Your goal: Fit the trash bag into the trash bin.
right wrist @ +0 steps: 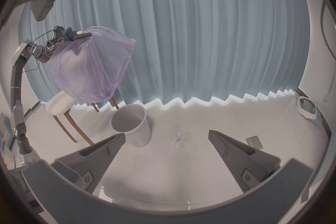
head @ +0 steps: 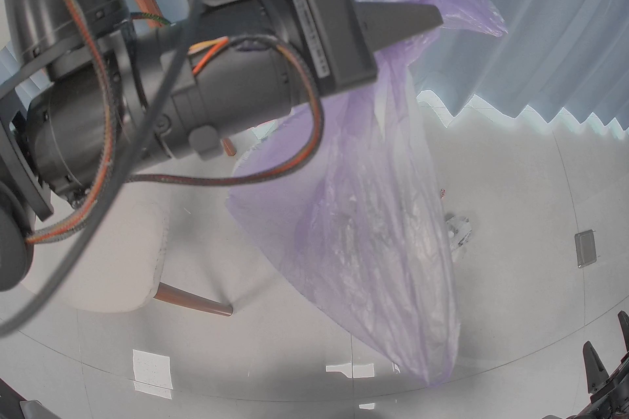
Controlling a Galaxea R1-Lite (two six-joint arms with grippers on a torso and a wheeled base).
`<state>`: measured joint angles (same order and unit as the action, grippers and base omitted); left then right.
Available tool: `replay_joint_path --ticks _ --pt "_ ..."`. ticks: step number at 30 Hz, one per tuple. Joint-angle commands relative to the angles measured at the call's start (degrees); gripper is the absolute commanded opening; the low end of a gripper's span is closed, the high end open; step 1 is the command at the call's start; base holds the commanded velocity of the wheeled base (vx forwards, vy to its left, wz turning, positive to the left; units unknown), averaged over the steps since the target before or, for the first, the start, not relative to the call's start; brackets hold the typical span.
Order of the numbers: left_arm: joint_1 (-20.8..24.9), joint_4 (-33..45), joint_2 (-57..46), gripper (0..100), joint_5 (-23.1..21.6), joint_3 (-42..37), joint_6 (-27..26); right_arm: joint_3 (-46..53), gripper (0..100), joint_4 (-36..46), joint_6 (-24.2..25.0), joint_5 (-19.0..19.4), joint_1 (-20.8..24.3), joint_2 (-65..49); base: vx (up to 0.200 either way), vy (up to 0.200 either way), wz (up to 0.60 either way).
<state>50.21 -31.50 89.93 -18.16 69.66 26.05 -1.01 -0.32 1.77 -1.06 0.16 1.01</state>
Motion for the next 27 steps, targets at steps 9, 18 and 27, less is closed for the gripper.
replay_joint_path --ticks 9,18,27 --pt "-7.41 -0.84 1.92 0 0.06 -11.3 -2.94 1.01 100 -0.03 0.08 0.01 0.02 -1.01 0.0 0.0 0.0" --pt "-10.22 -17.19 11.14 0 0.06 -14.55 -4.61 1.01 100 -0.03 0.08 0.01 0.02 -1.01 0.0 0.0 0.0" --pt "-12.51 -20.35 15.8 0 2.08 -10.07 -5.22 1.01 100 -0.03 0.08 0.01 -0.07 -1.01 0.0 0.0 0.0"
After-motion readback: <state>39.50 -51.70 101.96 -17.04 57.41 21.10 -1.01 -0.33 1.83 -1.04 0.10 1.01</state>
